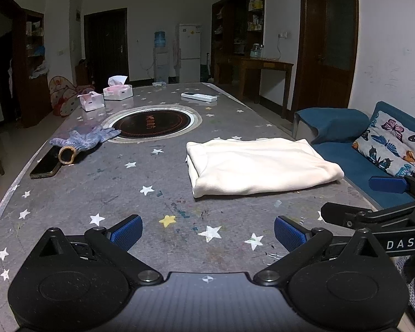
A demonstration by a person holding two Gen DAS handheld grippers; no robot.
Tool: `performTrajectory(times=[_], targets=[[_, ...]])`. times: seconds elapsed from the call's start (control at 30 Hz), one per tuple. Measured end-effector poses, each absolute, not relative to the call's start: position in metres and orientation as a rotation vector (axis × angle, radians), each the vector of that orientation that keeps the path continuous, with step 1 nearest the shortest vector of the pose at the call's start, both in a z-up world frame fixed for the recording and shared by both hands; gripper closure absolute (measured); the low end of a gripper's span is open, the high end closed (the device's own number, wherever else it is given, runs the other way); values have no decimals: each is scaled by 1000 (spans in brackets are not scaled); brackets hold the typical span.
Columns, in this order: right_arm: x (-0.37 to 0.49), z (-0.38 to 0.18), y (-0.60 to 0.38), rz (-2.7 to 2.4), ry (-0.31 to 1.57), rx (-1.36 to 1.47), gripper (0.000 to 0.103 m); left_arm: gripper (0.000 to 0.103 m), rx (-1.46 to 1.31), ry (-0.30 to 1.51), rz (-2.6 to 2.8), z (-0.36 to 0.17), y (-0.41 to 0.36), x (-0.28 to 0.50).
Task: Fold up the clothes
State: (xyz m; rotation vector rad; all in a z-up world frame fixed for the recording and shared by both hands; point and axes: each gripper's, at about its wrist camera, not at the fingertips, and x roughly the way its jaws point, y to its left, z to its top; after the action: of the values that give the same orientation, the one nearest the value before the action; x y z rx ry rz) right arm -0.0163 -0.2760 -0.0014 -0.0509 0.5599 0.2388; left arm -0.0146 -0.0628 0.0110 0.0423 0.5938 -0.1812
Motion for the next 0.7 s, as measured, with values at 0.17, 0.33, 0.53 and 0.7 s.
performTrajectory(times=[0.17, 0.33, 0.53, 0.7], targets=[[-15, -2, -277, 238, 563, -48, 0, 0, 46, 600, -184, 10, -65, -12], [-13, -3, -278, 236, 568, -48, 0, 0, 52, 611, -191, 7, -67, -7], [-8, -5, -277, 237, 577, -53, 0, 0, 57, 619, -194, 6, -69, -1], [-2, -6, -277, 239, 584, -57, 0, 0, 62, 622, -192, 5, -69, 5]])
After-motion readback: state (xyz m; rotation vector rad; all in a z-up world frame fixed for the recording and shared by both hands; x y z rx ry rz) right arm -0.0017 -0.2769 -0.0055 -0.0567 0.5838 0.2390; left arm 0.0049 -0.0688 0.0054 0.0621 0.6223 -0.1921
